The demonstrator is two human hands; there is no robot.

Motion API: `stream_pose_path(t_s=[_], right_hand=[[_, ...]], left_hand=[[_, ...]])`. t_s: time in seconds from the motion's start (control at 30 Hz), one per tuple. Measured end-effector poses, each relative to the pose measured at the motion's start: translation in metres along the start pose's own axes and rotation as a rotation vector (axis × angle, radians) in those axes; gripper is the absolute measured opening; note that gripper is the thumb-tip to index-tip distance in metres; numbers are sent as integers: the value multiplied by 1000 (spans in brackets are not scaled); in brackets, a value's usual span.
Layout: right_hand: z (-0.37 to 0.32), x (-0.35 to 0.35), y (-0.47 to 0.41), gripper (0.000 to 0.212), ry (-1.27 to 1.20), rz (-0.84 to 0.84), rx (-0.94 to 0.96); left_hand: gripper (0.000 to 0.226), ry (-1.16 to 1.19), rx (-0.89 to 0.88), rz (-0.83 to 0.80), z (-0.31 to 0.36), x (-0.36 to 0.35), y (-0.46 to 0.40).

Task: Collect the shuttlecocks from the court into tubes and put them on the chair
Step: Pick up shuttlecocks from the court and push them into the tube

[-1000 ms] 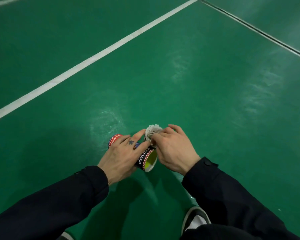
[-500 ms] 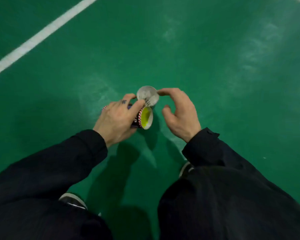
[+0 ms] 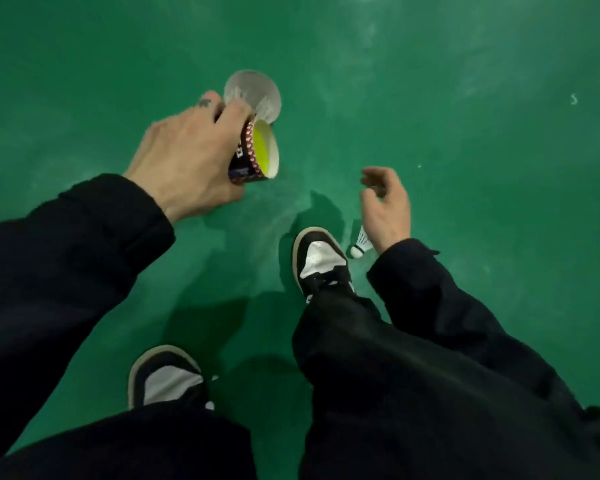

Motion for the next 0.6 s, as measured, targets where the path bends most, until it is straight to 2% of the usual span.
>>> stream_pose_path(t_s=[0.07,0.2,0.27,0.33,0.4,0.5,0.57,0.6], right_hand=[[39,21,-5,41,173,17,-62],[64,30,18,48,409,-171,-52],[72,28,34,58,470,-242,-55],[86,21,41,57,460,-256,-99],[89,23,37,43,365,-154,-177],[46,46,20,14,-88,168,-168],[-3,68,26,9,-373,255,-18],[-29,76,33,10,-420,244,121]], left_hand=[[80,-1,-113,15,19,-10,-7],[80,45,-244,-22,54,-17,-7],[79,88,-287,-51,66,-13,3],[75,76,-331,-56,69,-16,17],[71,59,-355,-94,70,-25,29],[70,48,-322,-118,70,-36,31],[70,57,-308,-139,72,-37,34],[70,64,-304,-130,73,-38,35]])
Point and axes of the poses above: each hand's wrist, its own y-axis away from the middle knuckle, its own x-axis out of the back of the hand, z = x × y, the point moved 7 cm from there along -y, towards the middle knuckle, and after that the axes turned 15 degrees about z, right-handed, at the moved point
